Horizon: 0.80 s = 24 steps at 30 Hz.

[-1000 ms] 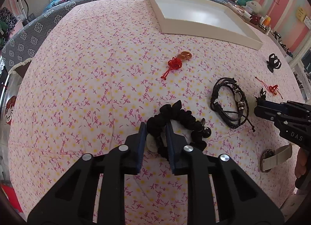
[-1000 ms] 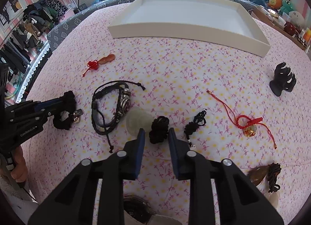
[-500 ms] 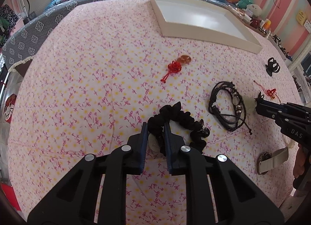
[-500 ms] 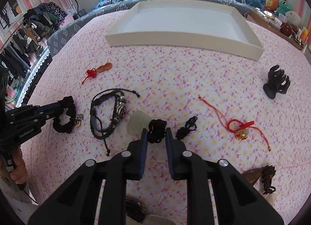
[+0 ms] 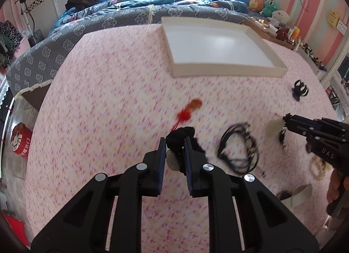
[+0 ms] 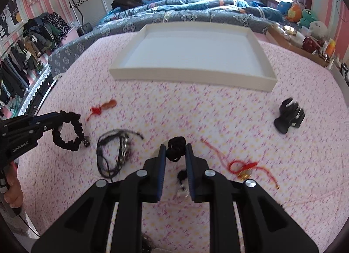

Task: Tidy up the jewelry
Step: 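Carry the black beaded bracelet with the left tool into the white tray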

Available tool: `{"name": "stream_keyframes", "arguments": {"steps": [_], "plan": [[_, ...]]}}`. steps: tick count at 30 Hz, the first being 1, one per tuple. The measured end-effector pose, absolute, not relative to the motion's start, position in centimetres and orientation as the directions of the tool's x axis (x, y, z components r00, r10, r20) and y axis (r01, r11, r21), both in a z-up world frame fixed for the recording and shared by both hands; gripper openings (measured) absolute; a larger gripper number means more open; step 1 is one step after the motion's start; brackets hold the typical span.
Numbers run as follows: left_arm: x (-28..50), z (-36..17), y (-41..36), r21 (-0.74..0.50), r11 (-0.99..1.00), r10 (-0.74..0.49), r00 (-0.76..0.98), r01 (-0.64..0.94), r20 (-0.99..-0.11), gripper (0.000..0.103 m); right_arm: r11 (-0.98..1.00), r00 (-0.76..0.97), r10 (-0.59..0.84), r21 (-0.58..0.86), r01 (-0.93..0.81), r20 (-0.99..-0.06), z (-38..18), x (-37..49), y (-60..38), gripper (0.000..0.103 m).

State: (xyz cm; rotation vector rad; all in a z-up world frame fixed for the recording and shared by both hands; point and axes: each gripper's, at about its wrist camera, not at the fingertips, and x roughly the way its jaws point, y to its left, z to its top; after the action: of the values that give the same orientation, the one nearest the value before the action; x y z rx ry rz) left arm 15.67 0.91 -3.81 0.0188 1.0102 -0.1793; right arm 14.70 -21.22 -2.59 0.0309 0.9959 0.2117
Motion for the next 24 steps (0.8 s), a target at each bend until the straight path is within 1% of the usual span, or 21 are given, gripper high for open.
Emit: {"name": "stream_keyframes", "arguments": {"steps": [2, 4, 6, 10, 12, 15, 18, 24], "plan": [[16.6, -2.8, 0.5, -0.080, 0.982, -0.157, 0.518, 0.169, -0.841, 0.015, 0.980, 0.547, 0.189, 0.120, -0.160, -0.815, -1.4, 15.5, -21.8, 0.018], [17.8, -1.7, 0.1, -0.080, 0.980, -0.167, 0.531, 0.183, -0.831, 0.015, 0.984, 0.583, 0.161, 0.087, -0.154, -0.797, -0.2, 16.2, -22.3, 0.018], [19.0, -0.6, -0.5, -0.077, 0.978, -0.172, 0.545, 0.194, -0.821, 0.009, 0.988, 0.616, 0.138, 0.060, -0.145, -0.775, 1.2, 17.0, -22.7, 0.018], [22.6, 0.8, -2.0, -0.078, 0.972, -0.190, 0.554, 0.220, -0.811, 0.008, 0.992, 0.667, 0.101, 0.028, -0.119, -0.738, 3.4, 19.9, -24.1, 0.018], [24.8, 1.3, -2.4, -0.103, 0.971, -0.210, 0.557, 0.217, -0.804, 0.003, 0.994, 0.672, 0.097, 0.040, -0.099, -0.734, 3.9, 22.2, -25.2, 0.018], [26.8, 1.6, -2.2, -0.140, 0.968, -0.234, 0.550, 0.207, -0.802, 0.001, 0.995, 0.676, 0.084, 0.030, -0.091, -0.732, 4.2, 24.3, -25.8, 0.018], [27.2, 1.5, -1.8, -0.122, 0.973, -0.214, 0.563, 0.197, -0.798, 0.001, 0.996, 0.686, 0.072, 0.022, -0.081, -0.724, 4.2, 25.5, -26.0, 0.018], [25.4, -0.8, -0.6, -0.082, 0.973, -0.187, 0.525, 0.217, -0.830, 0.001, 0.995, 0.684, 0.097, 0.058, -0.080, -0.723, 3.5, 25.2, -26.3, 0.018]]}}
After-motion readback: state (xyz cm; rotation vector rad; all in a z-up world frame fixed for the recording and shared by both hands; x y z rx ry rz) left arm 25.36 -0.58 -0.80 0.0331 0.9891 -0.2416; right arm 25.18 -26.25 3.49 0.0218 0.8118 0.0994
